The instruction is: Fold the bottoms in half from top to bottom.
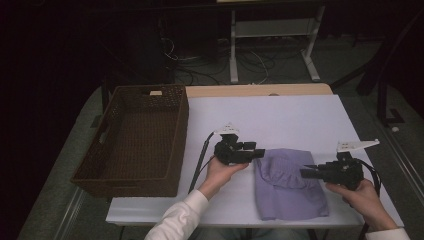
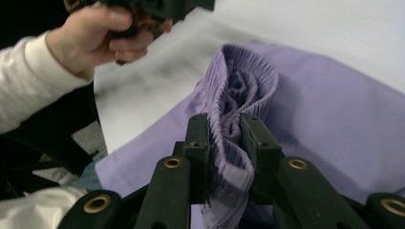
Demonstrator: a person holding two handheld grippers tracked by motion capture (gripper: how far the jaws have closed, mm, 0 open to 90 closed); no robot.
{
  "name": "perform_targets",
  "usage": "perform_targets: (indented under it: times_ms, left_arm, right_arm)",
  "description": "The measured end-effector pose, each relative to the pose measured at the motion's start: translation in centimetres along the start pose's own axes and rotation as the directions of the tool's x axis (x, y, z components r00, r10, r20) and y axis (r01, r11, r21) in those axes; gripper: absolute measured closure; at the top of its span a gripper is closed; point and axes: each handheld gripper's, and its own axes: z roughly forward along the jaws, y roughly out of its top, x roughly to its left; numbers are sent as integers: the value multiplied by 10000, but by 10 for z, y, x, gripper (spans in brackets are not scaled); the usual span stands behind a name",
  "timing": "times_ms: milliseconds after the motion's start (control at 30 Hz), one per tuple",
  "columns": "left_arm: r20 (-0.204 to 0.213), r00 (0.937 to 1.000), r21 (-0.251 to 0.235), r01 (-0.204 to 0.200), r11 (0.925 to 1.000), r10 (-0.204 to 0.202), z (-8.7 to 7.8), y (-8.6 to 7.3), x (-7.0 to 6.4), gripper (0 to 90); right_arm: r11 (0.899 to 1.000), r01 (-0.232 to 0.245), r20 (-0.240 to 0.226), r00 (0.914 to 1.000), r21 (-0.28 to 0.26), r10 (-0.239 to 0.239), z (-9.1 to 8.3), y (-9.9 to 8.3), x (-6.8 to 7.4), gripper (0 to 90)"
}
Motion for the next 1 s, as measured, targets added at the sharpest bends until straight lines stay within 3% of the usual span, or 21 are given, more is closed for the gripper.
perform_targets:
  times_ms: [333, 767, 1000]
  left_arm:
    - [-18, 10000, 80, -38, 10000, 39, 1, 0, 0, 468]
    - [-13, 10000, 232, -45, 9997, 45, 2, -2, -1, 467]
    - [-40, 10000, 171, -10, 9999, 11, 1, -1, 0, 466]
  right_arm:
    - [9947, 755, 33, 9971, 693, -759, -2, -18, 19, 709]
    - [9810, 771, 282, 9961, 1778, -834, 0, -37, 30, 602]
    - [9900, 491, 190, 9985, 1321, -520, -6, -33, 32, 447]
